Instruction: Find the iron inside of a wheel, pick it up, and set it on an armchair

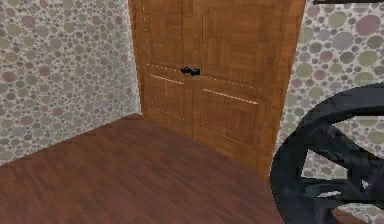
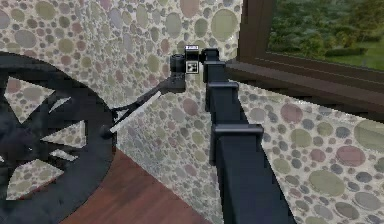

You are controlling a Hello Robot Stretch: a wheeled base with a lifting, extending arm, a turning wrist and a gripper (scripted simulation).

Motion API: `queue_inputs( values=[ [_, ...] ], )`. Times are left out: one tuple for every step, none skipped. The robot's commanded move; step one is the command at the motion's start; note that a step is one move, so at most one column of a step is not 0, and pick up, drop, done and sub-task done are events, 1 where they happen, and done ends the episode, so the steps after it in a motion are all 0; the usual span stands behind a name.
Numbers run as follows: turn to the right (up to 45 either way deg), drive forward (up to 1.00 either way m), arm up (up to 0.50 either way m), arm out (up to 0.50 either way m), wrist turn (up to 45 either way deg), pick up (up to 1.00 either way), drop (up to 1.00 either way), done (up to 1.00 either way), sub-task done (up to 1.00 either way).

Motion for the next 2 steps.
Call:
queue_inputs(
  values=[
    [0.0,0.00,0.00,0.00,-27.0,0.00,0.00,0.00,0.00],
    [0.0,0.00,0.00,-0.40,0.0,0.00,0.00,0.00,0.00]
  ],
)
